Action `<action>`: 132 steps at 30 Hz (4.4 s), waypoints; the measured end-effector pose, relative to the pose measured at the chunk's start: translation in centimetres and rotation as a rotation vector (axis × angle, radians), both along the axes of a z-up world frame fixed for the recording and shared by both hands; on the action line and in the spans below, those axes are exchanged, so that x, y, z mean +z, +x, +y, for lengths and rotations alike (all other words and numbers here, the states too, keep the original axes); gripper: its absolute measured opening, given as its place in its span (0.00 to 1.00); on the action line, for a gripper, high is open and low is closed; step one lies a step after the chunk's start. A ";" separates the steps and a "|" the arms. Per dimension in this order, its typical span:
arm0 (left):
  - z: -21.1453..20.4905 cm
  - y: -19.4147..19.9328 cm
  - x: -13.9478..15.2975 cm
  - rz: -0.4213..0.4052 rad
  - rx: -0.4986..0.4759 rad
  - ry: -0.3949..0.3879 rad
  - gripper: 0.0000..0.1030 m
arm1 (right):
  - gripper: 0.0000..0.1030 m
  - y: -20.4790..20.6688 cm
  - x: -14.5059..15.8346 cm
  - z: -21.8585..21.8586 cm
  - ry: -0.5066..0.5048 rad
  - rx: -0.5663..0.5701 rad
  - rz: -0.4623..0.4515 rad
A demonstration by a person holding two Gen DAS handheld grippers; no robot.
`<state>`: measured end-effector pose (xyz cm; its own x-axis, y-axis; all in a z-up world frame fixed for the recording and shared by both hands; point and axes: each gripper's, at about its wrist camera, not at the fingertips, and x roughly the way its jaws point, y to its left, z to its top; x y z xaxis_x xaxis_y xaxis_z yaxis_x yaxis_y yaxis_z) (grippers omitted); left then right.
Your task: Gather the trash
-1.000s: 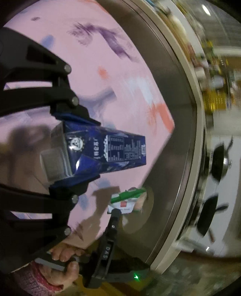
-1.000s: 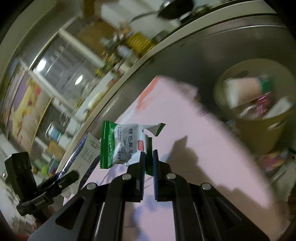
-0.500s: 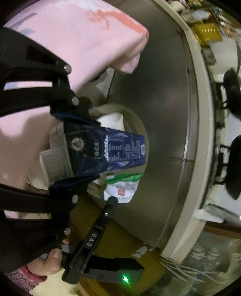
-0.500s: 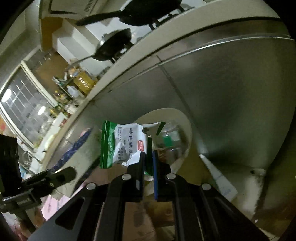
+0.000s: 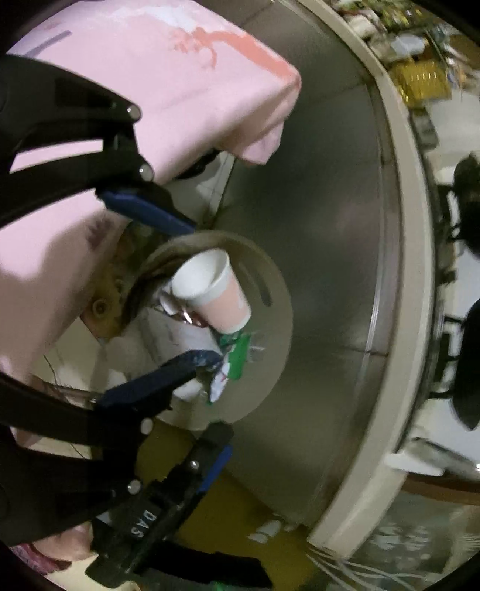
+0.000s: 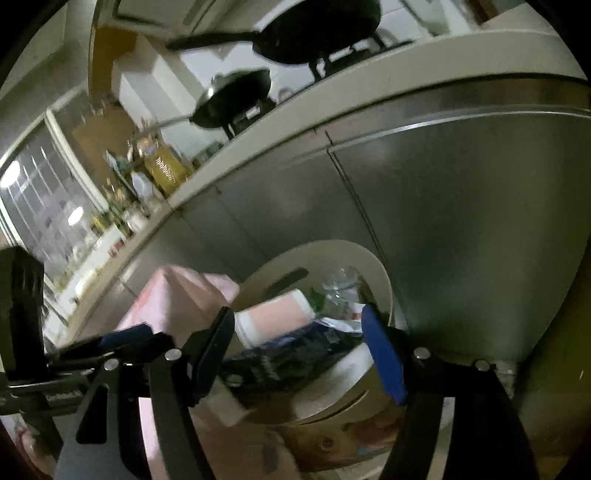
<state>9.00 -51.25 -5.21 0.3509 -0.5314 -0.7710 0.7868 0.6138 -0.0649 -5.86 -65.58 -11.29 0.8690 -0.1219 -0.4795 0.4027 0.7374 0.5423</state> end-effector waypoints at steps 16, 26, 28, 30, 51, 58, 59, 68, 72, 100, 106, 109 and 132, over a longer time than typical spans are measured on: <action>16.4 -7.1 5.7 -0.154 0.199 -0.020 0.90 | 0.67 -6.9 3.3 10.3 0.142 0.017 -0.081; 23.6 -10.1 7.8 -0.226 0.281 -0.062 0.94 | 0.67 -9.5 6.5 17.8 0.069 0.038 -0.060; 24.6 -10.5 8.0 -0.228 0.289 -0.073 0.94 | 0.69 -10.2 7.2 18.8 0.063 0.030 -0.069; 25.9 -10.9 8.2 -0.220 0.298 -0.089 0.94 | 0.70 -10.8 7.8 19.7 0.054 0.021 -0.075; 32.2 -13.4 9.9 -0.300 0.355 -0.151 0.94 | 0.89 -12.5 13.4 26.2 -0.025 -0.088 -0.077; 32.7 -14.1 10.4 -0.311 0.343 -0.165 0.94 | 0.89 -12.2 13.5 27.1 -0.024 -0.058 -0.068; 32.8 -14.2 10.5 -0.314 0.344 -0.168 0.94 | 0.89 -12.1 13.4 27.2 -0.022 -0.057 -0.068; 33.1 -14.6 10.8 -0.331 0.345 -0.170 0.94 | 0.89 -12.3 13.5 27.7 -0.026 -0.072 -0.075; 33.2 -14.8 10.8 -0.344 0.349 -0.157 0.94 | 0.89 -12.3 13.5 27.7 -0.024 -0.071 -0.075; 33.2 -15.2 10.8 -0.396 0.409 -0.083 0.94 | 0.89 -12.9 12.7 28.1 0.003 -0.067 -0.058; 32.8 -15.3 10.4 -0.394 0.394 -0.073 0.94 | 0.89 -13.1 12.0 27.8 0.018 -0.086 -0.040; 32.5 -15.4 10.3 -0.396 0.393 -0.067 0.94 | 0.89 -13.3 11.8 27.5 0.027 -0.096 -0.038; 30.4 -16.4 9.4 -0.407 0.362 -0.019 0.94 | 0.89 -14.3 10.7 26.3 0.084 -0.123 -0.042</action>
